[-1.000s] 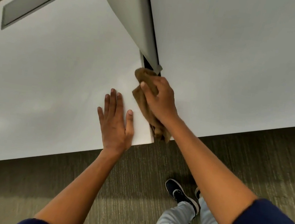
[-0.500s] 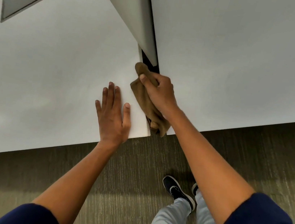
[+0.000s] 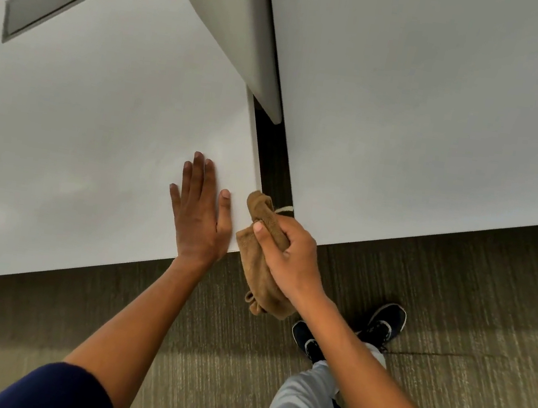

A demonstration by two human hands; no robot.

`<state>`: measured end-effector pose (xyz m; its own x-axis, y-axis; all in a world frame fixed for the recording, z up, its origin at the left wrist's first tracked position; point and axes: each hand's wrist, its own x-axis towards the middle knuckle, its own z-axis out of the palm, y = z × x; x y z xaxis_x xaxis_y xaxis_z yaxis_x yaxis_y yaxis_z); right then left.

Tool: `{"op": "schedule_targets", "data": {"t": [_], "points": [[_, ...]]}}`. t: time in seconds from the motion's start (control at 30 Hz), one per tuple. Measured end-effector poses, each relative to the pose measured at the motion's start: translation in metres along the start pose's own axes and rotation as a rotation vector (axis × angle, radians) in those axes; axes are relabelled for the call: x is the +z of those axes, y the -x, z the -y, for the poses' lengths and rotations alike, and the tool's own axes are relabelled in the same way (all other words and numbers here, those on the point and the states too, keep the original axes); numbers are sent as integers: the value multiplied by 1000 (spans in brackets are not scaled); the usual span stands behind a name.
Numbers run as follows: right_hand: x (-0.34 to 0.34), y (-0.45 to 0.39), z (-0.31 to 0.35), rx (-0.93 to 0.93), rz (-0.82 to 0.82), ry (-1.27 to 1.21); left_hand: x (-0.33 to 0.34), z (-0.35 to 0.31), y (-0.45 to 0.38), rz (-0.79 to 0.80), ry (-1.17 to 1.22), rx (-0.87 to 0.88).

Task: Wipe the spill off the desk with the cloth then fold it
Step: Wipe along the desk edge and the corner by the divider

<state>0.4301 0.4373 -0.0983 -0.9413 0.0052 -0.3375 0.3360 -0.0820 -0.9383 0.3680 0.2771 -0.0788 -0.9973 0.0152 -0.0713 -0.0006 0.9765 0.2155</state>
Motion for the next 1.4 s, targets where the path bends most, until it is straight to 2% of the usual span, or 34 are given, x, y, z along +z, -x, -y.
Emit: {"op": "schedule_targets", "data": {"t": [0.2,0.4,0.6,0.77,1.1,1.4], "points": [[-1,-26,16,-46,1,91,0,-1,0,0,5,-16],[4,-122,60,-87,-28,219,-1,-1,1,-1,9,-25],[4,-158,72,-41,-12,111,0,1,0,-3,8,-19],[4,-140,66,-33,-27,97,0,1,0,-2,3,-22],[-6,-31,18,-34,45,102,-1,-1,0,5,-2,-17],[-7,36,-11,-1,38,64,-2,-1,1,5,-9,-11]]}}
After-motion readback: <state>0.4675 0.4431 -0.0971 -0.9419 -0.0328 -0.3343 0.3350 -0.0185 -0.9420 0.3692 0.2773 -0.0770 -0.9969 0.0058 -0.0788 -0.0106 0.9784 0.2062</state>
